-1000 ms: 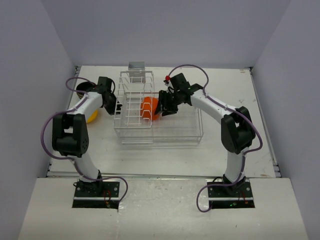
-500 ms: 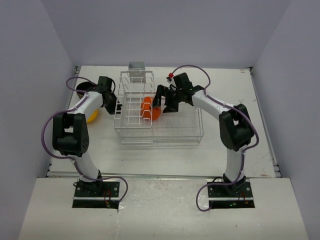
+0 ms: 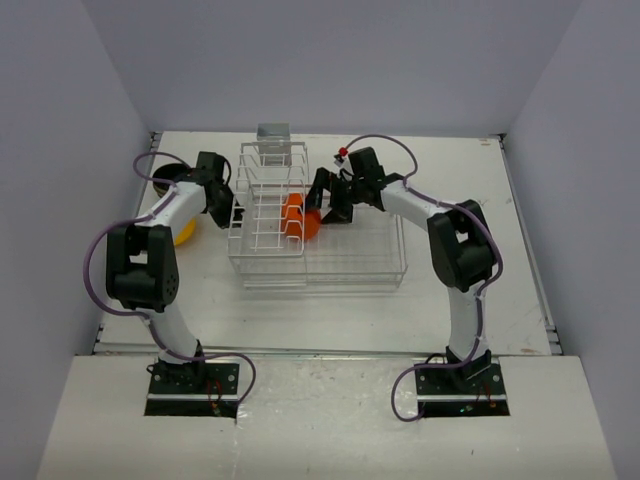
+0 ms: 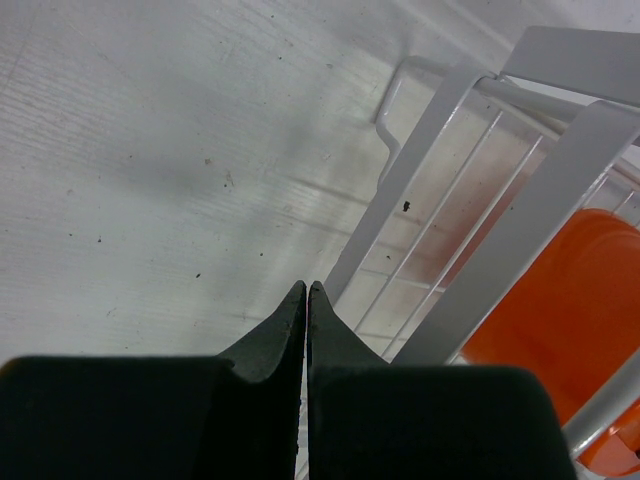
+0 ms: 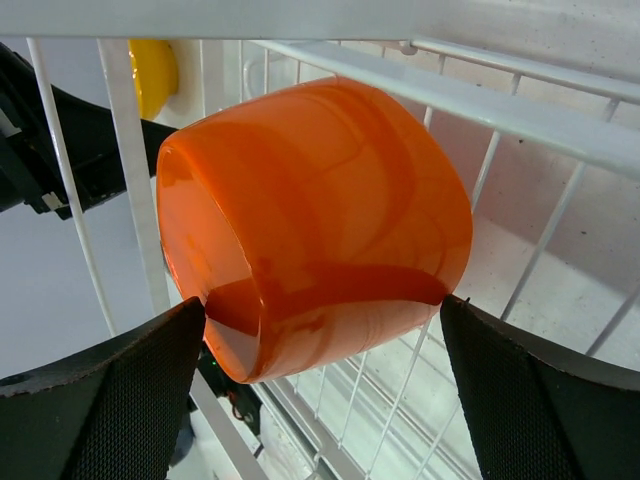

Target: Unload the bowls from the dish rack

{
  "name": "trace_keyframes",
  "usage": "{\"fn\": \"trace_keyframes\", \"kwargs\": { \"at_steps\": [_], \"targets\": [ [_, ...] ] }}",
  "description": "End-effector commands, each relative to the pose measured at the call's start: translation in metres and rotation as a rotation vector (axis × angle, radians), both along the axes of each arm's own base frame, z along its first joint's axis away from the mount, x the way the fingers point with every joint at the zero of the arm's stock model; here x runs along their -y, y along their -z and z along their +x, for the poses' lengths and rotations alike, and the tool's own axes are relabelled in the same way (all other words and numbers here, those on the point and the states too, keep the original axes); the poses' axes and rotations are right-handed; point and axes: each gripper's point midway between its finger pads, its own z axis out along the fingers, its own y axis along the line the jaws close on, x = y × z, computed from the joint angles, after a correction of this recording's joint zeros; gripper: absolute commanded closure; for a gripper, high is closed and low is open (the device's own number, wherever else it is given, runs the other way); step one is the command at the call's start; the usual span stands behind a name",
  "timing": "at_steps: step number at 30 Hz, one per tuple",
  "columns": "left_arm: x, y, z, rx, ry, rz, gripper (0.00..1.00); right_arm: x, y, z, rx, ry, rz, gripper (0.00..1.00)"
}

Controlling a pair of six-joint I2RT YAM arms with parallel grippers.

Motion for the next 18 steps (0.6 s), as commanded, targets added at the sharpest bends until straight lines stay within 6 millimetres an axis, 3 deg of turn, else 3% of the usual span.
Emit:
{"fn": "trace_keyframes", "kwargs": {
  "at_steps": [1, 18],
  "targets": [
    [0.017, -0.013, 0.008, 0.037, 0.049, -0.035, 1.0, -0.004, -0.005, 0.011, 0.023, -0.003, 0.035, 0.01],
    [0.016, -0.011, 0.008, 0.032, 0.045, -0.031, 1.0, 0.002, 0.023, 0.02, -0.016, 0.003, -0.016, 0.01]
  ]
}}
